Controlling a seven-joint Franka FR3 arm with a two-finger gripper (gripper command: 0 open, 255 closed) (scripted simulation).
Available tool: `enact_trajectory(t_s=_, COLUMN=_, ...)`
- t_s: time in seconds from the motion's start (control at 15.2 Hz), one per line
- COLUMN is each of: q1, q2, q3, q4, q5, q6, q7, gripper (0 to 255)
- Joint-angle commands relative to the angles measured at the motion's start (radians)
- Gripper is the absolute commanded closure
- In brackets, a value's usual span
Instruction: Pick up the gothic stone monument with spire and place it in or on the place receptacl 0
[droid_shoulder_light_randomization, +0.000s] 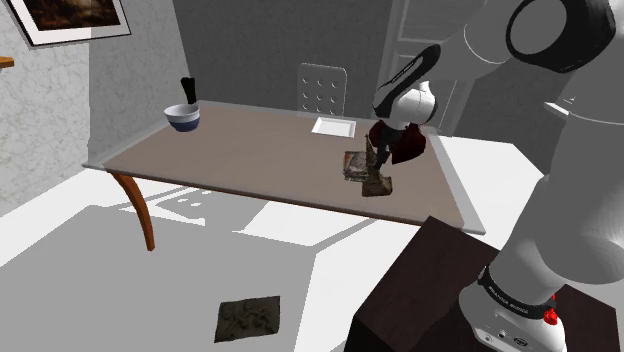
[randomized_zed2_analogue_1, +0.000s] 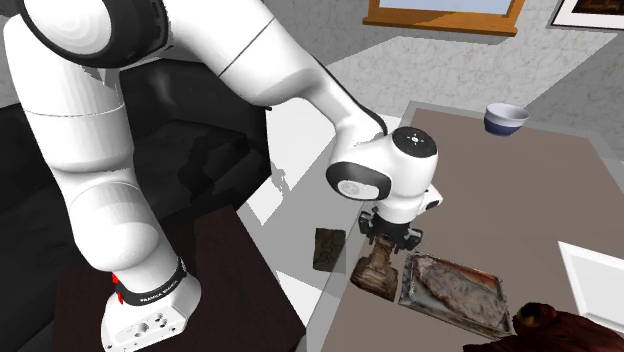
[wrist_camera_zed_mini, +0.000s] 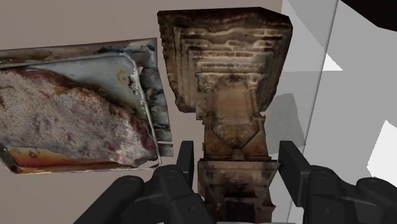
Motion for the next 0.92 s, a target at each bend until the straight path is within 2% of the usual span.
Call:
enact_trajectory(t_s=0.0, q1=0.008, q2=-0.025, q3=-0.012, q4=0.001, q5=-0.032, q6=-0.017, q7=0.025, gripper=255)
enact_trajectory(t_s=0.86, q1=0.035, q2=-0.172, q3=-0.049, q4=0.042, q5=-0.213, q6=-0.152, q7=0.169, gripper=255)
